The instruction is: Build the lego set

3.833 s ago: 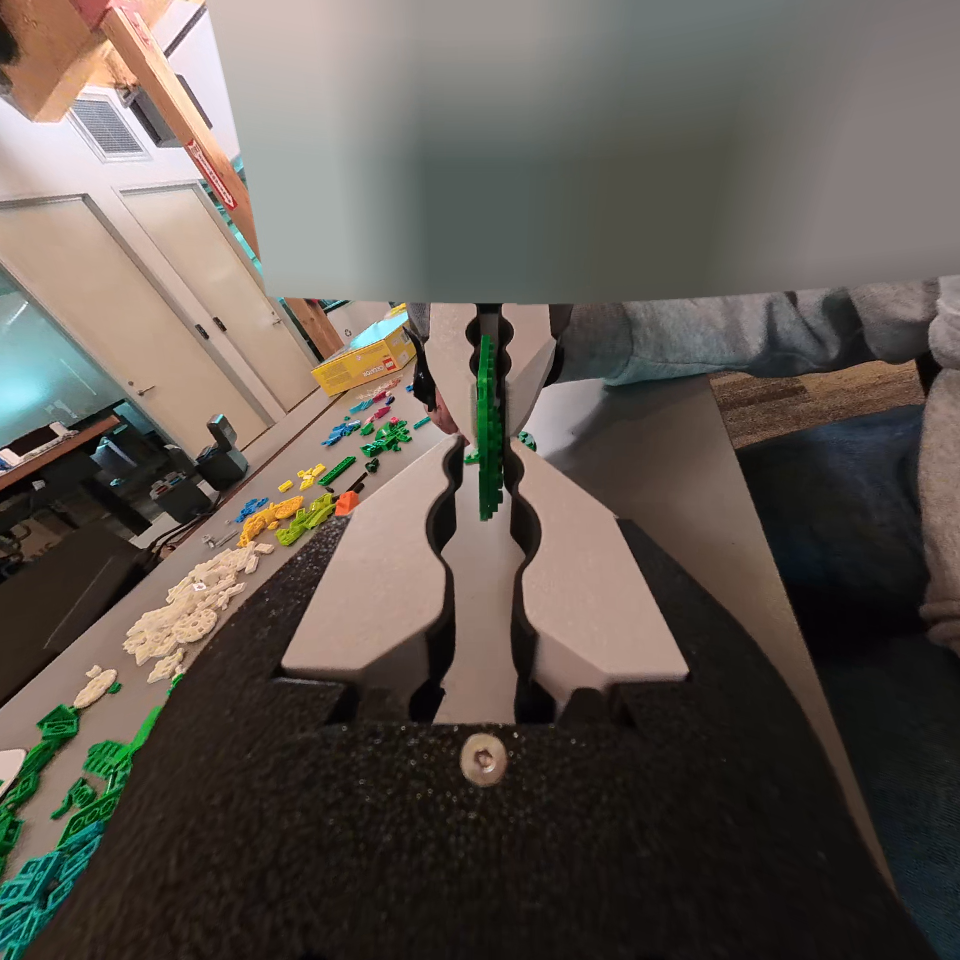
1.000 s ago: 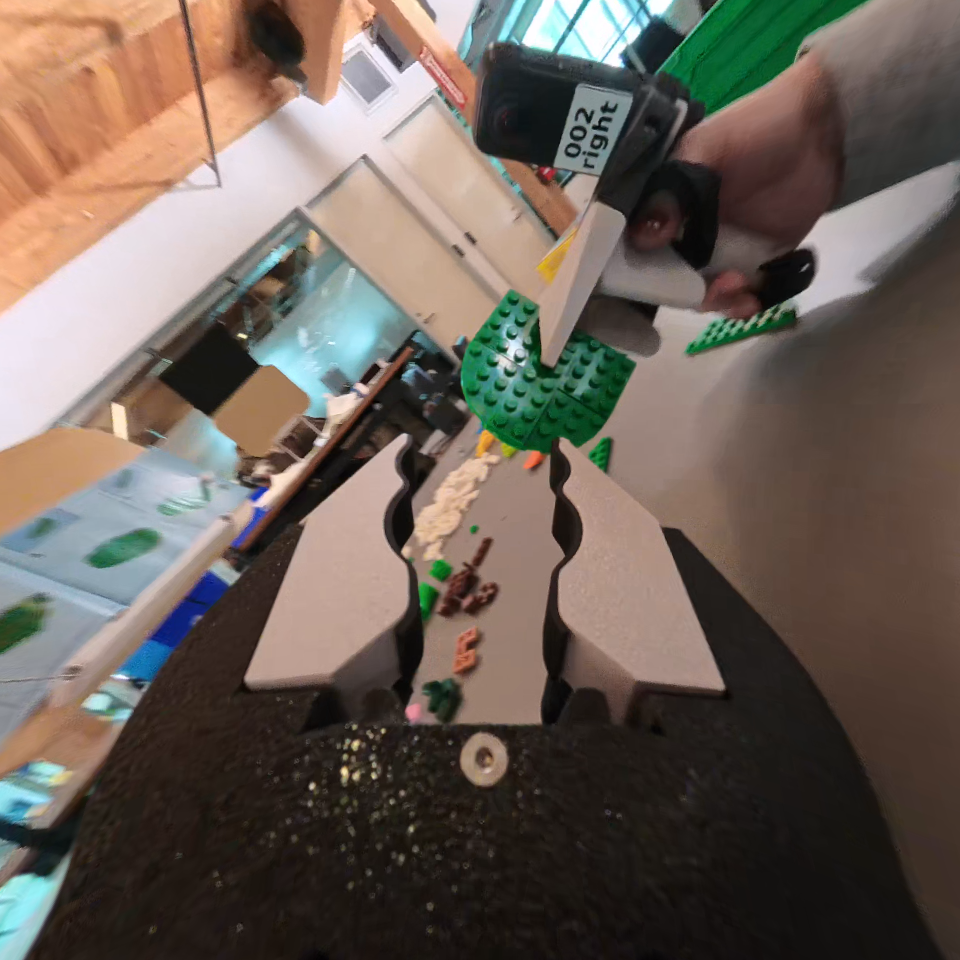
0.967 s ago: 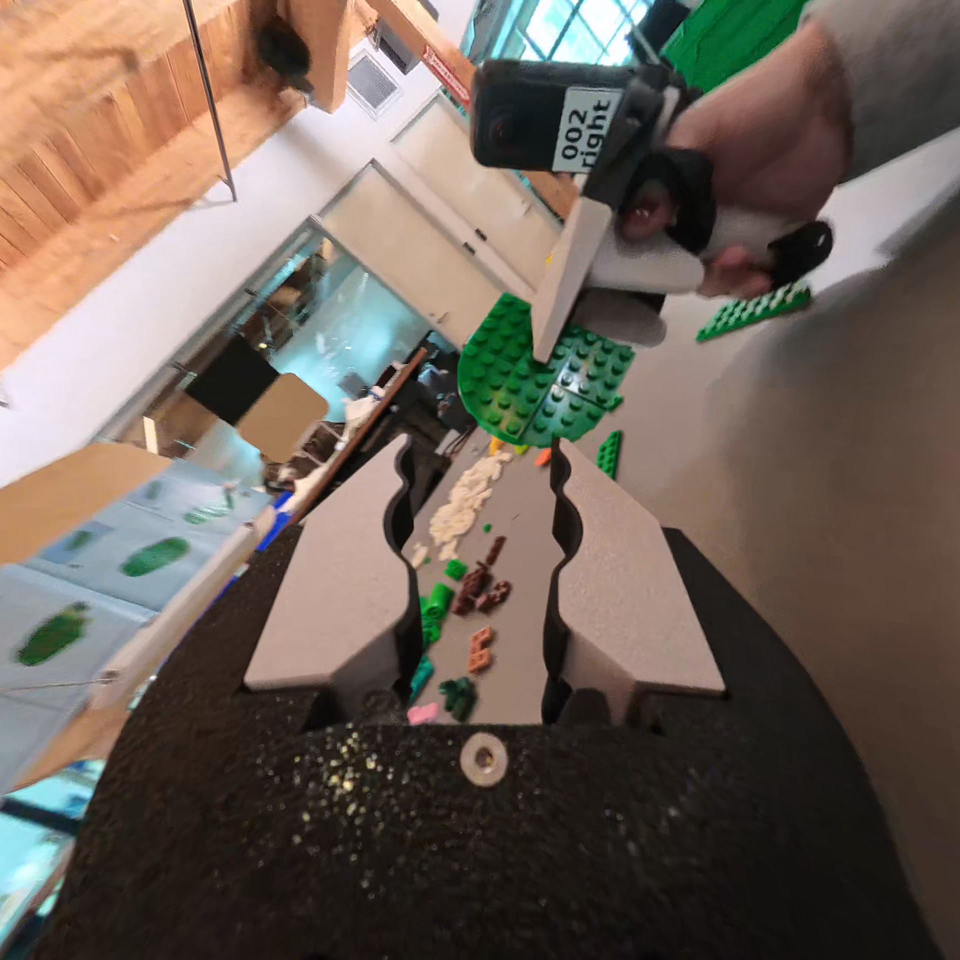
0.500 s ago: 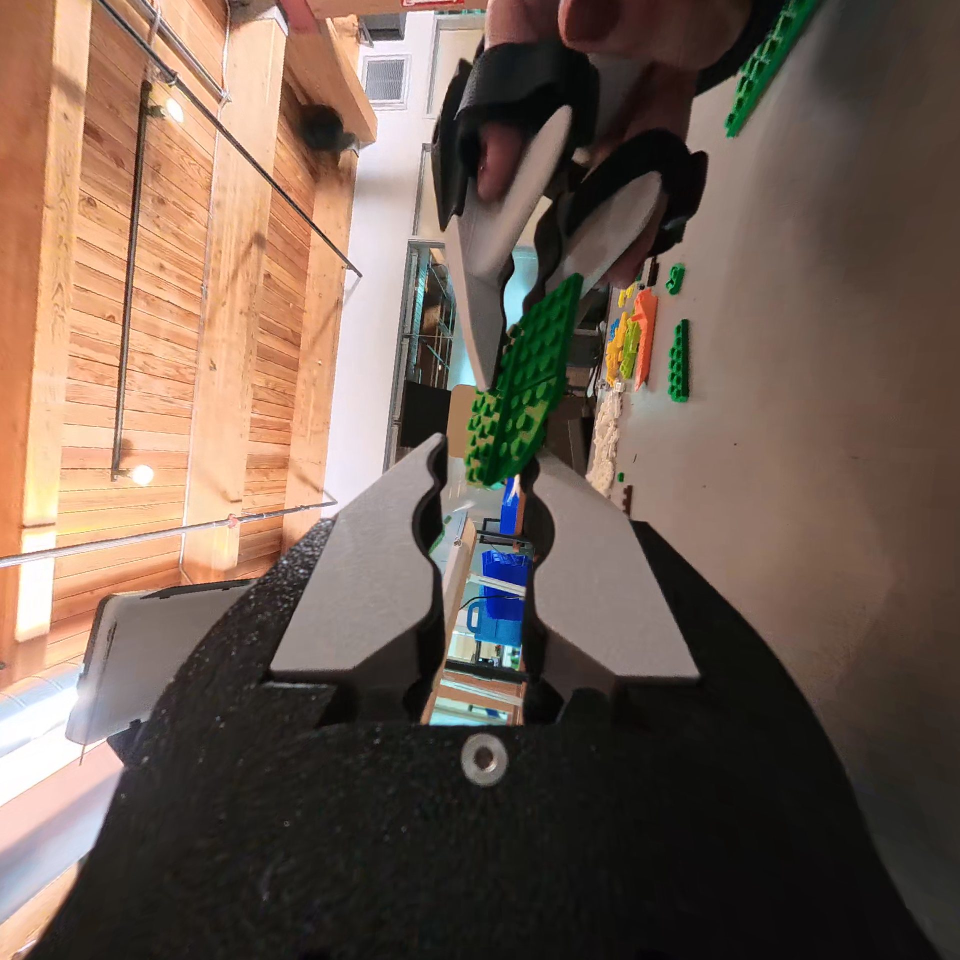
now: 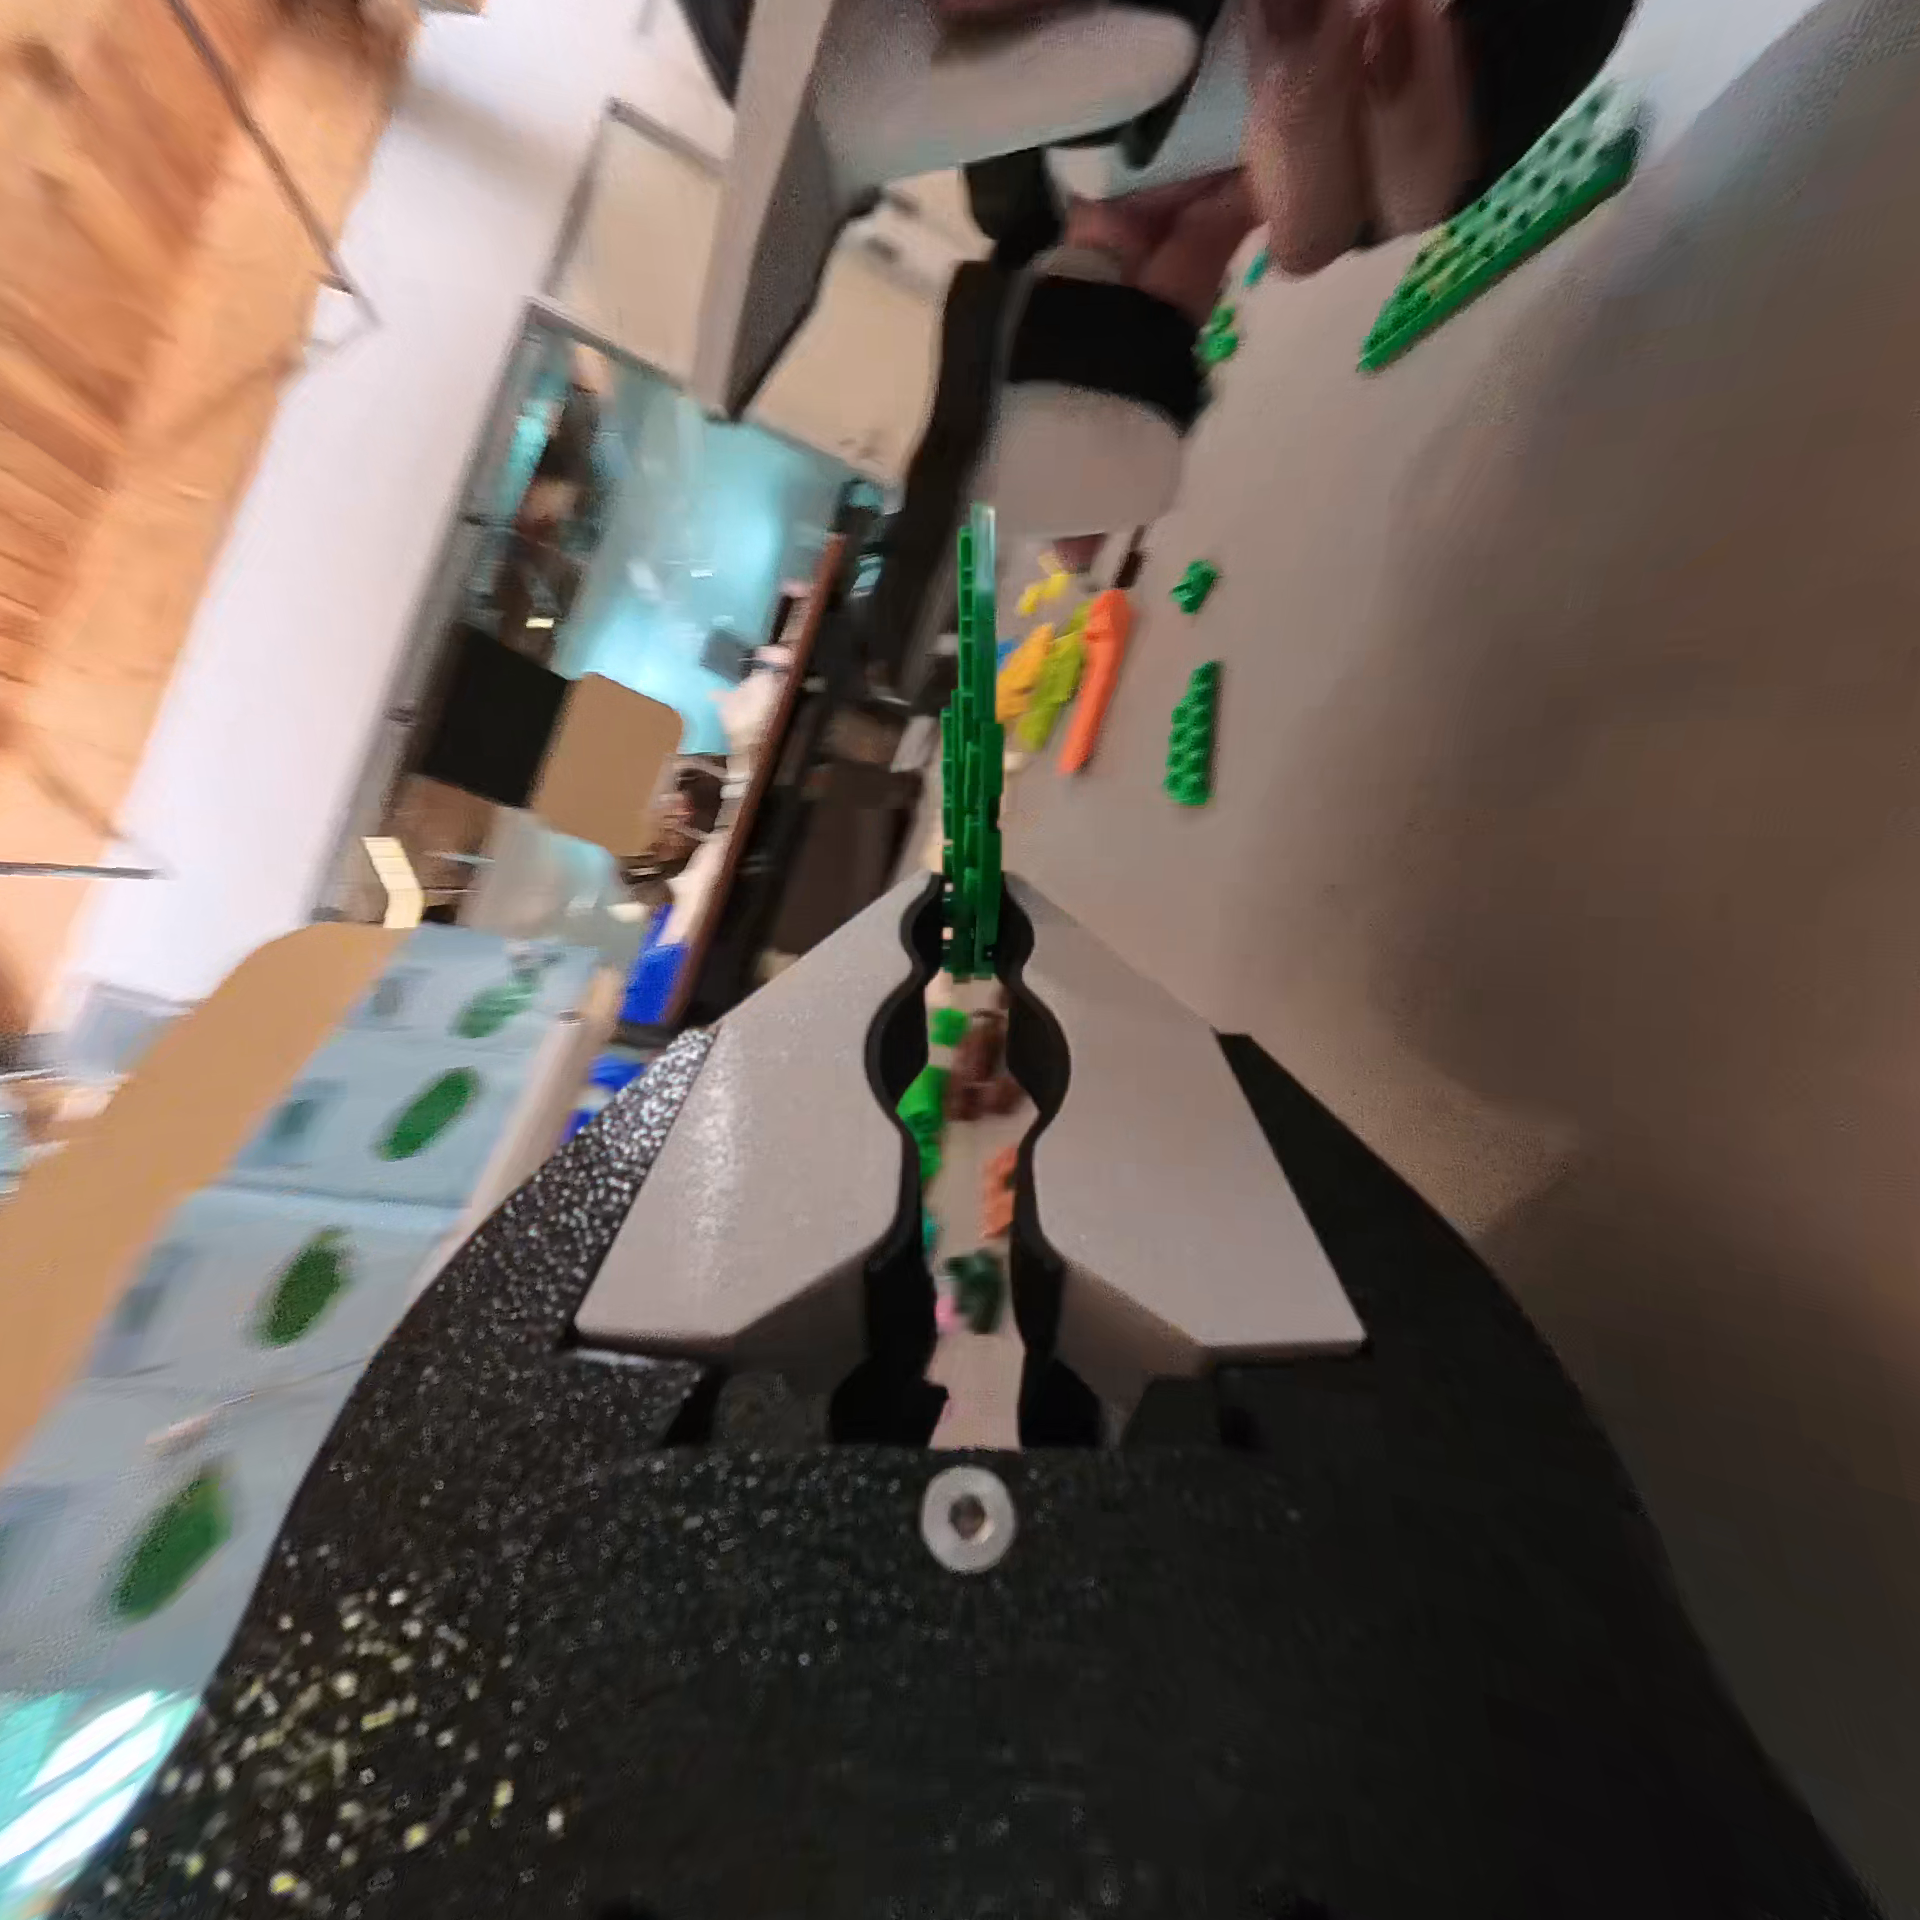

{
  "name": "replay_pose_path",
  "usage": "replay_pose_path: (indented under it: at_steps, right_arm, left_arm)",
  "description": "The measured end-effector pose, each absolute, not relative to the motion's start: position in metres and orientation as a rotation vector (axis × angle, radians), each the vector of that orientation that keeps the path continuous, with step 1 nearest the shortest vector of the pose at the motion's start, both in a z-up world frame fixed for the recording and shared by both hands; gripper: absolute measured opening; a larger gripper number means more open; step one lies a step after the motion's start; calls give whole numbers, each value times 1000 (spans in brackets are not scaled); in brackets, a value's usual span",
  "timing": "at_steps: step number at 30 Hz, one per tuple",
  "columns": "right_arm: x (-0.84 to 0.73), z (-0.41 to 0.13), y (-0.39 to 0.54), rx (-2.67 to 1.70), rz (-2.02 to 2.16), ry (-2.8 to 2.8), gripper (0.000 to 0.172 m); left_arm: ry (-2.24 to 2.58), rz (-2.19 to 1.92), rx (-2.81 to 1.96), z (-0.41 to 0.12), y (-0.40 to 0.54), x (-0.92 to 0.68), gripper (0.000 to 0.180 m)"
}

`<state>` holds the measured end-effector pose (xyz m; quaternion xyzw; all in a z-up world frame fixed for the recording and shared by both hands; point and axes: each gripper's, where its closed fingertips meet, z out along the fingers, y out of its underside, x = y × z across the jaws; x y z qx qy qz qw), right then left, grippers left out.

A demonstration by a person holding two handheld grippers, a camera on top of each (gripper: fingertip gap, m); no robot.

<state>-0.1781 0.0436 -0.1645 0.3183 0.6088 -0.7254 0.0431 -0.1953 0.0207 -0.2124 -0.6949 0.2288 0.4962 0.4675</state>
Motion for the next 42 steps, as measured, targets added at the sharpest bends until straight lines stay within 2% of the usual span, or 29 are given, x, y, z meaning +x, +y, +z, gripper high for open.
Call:
replay_pose_path:
  at_steps: [1,4,7,11,13,18,23,25,35,38,42]
  right_arm:
    - [-176,-158,43,917,-2281,1921,72]
    - [-163,-146,38,701,-2421,2128,81]
    - [-149,-151,30,428,-2437,2473,81]
    - [-137,-183,21,117,-2172,2909,76]
    - [-134,-201,18,54,-2019,3000,66]
    - [-135,-218,16,4,-1900,3087,29]
    - [-137,-230,15,-11,-1804,3138,25]
    - [-137,-232,14,-21,-1803,3146,9]
    - [-140,-223,16,0,-1885,3118,6]
    - [-139,-220,14,-24,-1914,3107,6]
    - [-138,-218,12,-67,-1934,3124,6]
  left_arm:
    - [556,1117,-1736,-218,22,-191,5]
    - [515,925,-1788,-225,24,-185,5]
    - [514,765,-1806,-230,24,-177,5]
    - [553,499,-1801,-236,24,-155,5]
    - [569,451,-1794,-236,23,-150,5]
    - [604,437,-1817,-241,23,-147,5]
    - [620,429,-1832,-244,23,-145,5]
    - [615,421,-1827,-243,22,-144,6]
    - [581,387,-1678,-220,19,-137,13]
    - [560,316,-1643,-213,16,-135,5]
    - [545,250,-1636,-210,14,-133,4]
